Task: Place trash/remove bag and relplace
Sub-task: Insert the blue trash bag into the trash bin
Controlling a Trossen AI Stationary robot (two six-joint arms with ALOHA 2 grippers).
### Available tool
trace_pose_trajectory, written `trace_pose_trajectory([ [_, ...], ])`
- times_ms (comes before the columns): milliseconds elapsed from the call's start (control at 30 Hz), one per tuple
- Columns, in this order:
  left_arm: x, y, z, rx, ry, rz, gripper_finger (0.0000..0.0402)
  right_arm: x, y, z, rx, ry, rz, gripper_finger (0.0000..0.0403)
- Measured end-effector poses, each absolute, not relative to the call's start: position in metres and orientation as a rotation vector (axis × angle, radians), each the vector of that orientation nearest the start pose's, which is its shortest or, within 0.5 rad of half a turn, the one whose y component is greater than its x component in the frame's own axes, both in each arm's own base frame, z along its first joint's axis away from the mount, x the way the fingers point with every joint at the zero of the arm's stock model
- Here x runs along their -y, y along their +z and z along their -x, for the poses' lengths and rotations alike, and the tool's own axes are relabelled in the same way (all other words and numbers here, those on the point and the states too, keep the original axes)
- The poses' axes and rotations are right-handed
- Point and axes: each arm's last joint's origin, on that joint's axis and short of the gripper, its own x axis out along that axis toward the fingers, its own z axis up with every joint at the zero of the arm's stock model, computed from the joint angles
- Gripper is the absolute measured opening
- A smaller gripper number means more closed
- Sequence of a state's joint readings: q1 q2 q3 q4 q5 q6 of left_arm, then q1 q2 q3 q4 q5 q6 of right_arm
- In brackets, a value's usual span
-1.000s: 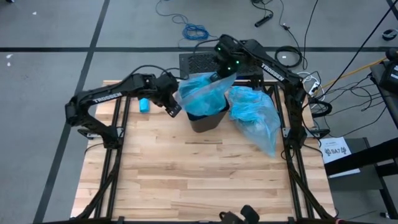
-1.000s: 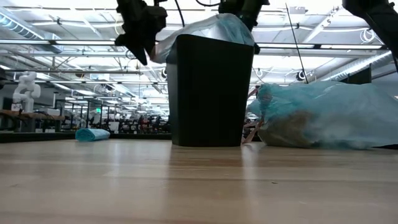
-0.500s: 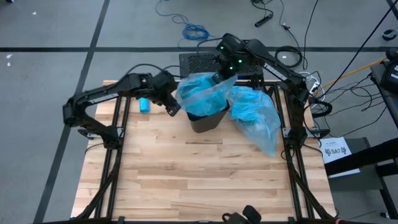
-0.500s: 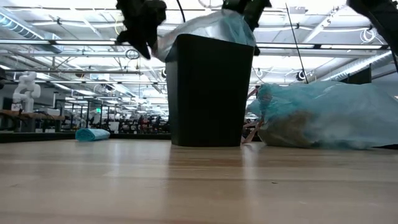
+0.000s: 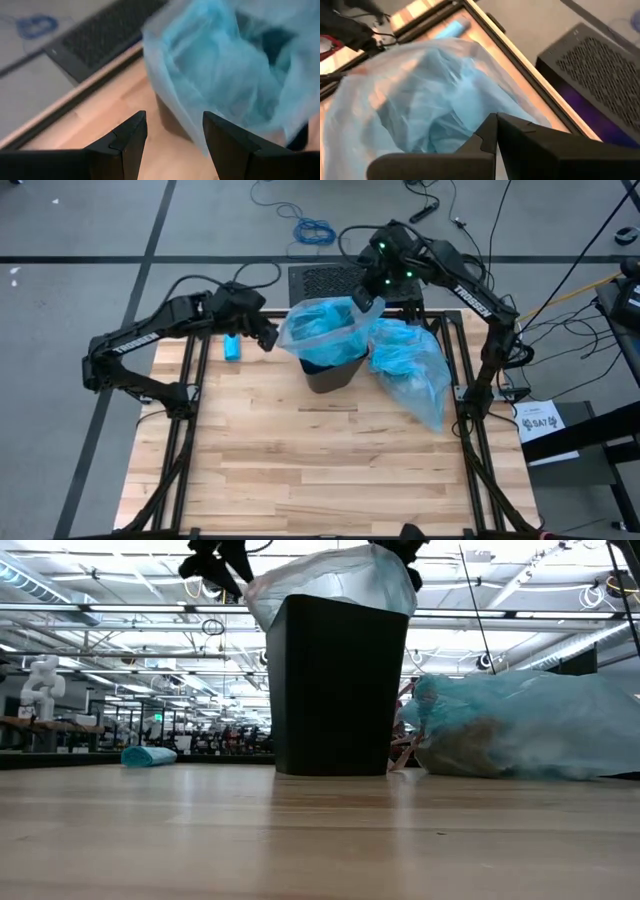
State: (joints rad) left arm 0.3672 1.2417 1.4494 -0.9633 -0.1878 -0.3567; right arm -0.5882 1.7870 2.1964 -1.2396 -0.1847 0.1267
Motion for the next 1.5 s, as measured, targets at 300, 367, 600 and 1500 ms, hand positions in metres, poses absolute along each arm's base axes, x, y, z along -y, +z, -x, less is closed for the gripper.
trace_pose_trajectory([
  [300,-0.097,0.394,-0.24,-0.62,0.558,0.28,0.0196,0.17,0.436,-0.311,-0.763,-0.351,-0.391,0.0],
  [367,-0.102,0.386,-0.247,-0.661,0.53,0.271,0.0196,0.167,0.432,-0.314,-0.788,-0.343,-0.399,0.0],
  [600,-0.119,0.379,-0.248,-0.704,0.585,0.22,0.0196,0.171,0.409,-0.324,-0.907,-0.363,-0.471,0.0],
  [1500,-0.153,0.376,-0.225,-0.755,0.396,0.149,0.0196,0.18,0.407,-0.353,-0.721,-0.418,-0.526,0.0],
])
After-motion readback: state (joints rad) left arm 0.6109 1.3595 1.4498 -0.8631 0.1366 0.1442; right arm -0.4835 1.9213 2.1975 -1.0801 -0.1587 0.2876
